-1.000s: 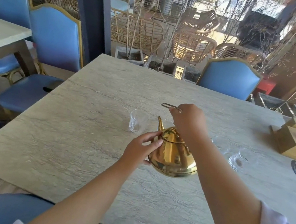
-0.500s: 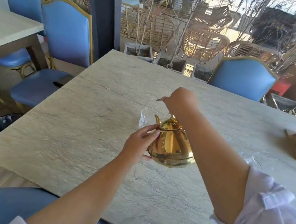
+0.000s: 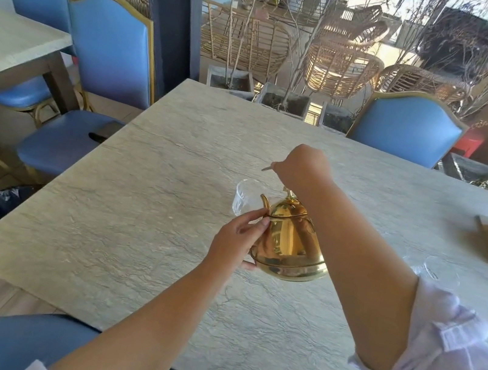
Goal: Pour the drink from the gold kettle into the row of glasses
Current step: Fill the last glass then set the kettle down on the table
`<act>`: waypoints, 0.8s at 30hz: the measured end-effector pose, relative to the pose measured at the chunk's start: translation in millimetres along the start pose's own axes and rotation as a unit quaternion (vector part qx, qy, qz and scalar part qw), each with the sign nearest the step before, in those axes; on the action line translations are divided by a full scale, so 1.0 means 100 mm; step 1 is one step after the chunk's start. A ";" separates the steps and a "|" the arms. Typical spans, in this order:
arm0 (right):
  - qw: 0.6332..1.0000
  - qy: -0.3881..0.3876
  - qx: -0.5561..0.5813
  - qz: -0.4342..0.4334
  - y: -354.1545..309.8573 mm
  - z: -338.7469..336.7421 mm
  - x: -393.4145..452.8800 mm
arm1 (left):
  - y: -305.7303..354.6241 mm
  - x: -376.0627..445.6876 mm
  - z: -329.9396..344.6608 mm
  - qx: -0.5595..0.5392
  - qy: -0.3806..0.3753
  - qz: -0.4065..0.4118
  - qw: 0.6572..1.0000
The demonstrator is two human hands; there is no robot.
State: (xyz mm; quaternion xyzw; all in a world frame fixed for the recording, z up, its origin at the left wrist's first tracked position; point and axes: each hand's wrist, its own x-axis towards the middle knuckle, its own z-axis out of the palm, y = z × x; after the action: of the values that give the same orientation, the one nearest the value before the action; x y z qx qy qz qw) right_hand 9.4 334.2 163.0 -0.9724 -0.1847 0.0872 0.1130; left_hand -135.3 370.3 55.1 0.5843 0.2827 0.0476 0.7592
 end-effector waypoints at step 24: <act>1.000 -0.008 0.022 0.001 0.00 0.01 0.04 | 0.01 -0.07 0.04 -0.003 0.008 0.012 1.000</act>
State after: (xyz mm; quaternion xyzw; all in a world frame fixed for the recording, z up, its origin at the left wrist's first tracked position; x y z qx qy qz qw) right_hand 12.7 335.5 161.8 -0.9691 -0.1829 0.0989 0.1327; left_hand -138.6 364.7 59.5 0.5846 0.2815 0.0618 0.7584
